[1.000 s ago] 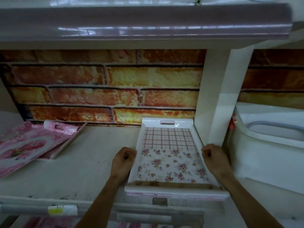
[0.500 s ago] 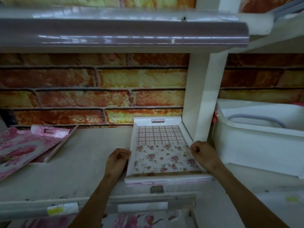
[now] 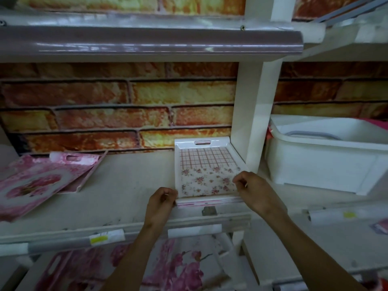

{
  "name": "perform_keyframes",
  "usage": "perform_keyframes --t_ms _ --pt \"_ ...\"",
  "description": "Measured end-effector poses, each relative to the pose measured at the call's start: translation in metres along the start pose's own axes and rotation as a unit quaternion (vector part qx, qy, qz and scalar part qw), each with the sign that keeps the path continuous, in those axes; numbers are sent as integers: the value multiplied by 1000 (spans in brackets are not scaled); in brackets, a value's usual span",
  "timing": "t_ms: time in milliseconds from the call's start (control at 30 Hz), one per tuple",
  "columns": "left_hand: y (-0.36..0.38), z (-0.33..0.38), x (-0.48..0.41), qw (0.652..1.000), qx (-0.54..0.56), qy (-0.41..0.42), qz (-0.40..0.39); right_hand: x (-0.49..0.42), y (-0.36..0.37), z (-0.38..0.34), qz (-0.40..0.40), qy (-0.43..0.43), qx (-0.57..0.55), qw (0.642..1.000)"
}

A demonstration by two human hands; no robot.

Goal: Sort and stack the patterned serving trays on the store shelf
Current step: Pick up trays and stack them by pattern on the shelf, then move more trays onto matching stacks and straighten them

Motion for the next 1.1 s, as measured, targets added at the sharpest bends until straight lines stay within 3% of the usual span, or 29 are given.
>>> perform_keyframes --t_ms 100,467,700,833,1100 --pt "-5 1 19 1000 4 12 -9 19 6 -22 21 -13 -38 999" --pt "-29 -41 75 999 -5 24 -21 96 61 -37 -57 -20 -55 997" --pt "-33 -91 100 999 -38 -20 -29 121 89 -23 -122 4 -45 992" --pt "-44 -117 99 991 -122 -55 -3 120 107 -18 -161 -5 -36 986" --pt "-52 -161 96 984 -104 -146 6 121 157 -9 -257 -26 -79 963"
Point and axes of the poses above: each hand's wrist, its own x-axis away from the middle knuckle, its own y-axis out of the palm, z = x × y, the point moved 7 cm from there along -x, towards the middle knuckle, and after that the axes turned 7 degrees about -y, right-handed, at the moved point
